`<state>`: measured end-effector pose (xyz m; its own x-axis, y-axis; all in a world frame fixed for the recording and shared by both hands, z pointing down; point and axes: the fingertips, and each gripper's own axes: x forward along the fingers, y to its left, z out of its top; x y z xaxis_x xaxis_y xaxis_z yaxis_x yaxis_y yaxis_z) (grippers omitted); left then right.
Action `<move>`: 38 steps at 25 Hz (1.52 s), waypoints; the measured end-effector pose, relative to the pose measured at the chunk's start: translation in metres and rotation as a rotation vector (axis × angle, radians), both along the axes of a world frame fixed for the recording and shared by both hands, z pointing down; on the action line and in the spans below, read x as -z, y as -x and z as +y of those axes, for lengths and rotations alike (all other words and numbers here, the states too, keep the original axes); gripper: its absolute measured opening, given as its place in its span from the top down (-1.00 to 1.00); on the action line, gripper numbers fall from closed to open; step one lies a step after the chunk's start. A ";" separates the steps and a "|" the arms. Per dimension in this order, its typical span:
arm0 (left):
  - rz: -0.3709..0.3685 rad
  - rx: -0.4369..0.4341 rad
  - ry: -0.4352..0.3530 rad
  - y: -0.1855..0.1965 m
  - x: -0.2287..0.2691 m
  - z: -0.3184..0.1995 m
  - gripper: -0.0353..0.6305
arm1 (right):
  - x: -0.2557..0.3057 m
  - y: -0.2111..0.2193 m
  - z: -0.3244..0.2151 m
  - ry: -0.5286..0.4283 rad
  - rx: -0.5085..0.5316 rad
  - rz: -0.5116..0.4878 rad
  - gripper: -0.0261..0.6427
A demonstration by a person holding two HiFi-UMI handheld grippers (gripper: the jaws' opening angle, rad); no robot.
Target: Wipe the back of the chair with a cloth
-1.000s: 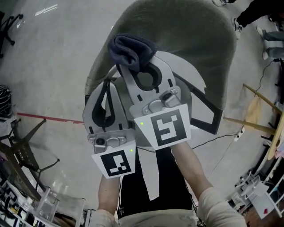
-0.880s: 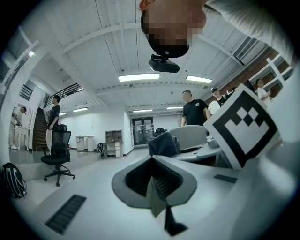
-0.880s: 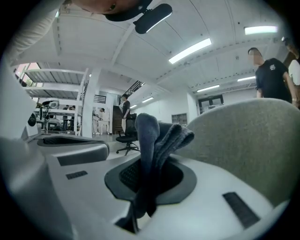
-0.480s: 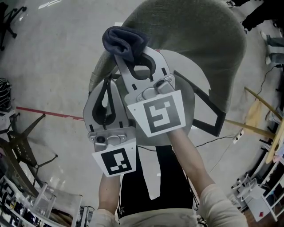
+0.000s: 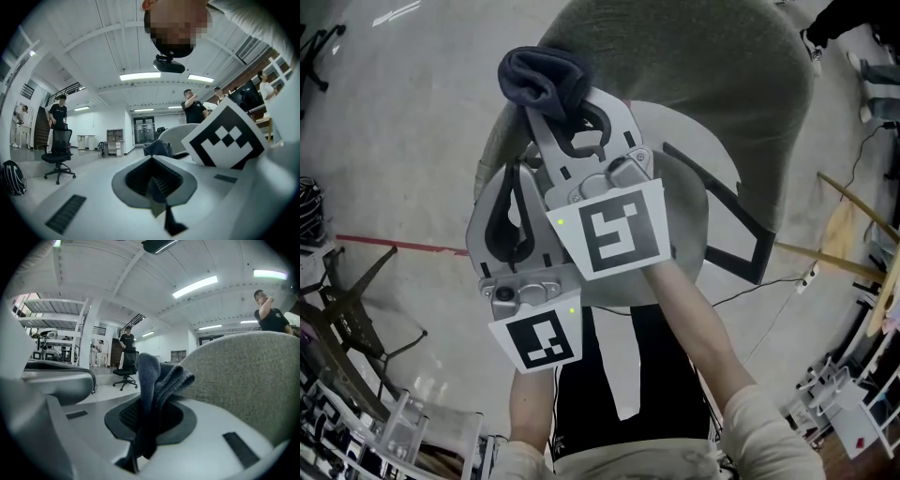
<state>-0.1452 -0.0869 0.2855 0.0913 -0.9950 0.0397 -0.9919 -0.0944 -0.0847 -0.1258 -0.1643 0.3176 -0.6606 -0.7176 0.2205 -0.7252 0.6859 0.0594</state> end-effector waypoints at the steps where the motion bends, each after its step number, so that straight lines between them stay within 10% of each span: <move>1: 0.003 -0.001 0.000 -0.002 0.000 -0.001 0.85 | 0.000 -0.003 -0.002 -0.002 -0.008 -0.002 0.76; 25: 0.011 -0.173 0.019 -0.085 -0.009 -0.020 0.85 | -0.001 -0.216 -0.032 0.009 -0.609 -0.027 0.76; 38: 0.037 -0.279 0.008 -0.130 -0.002 -0.018 0.85 | 0.011 -0.279 0.005 -0.046 -0.766 0.061 0.76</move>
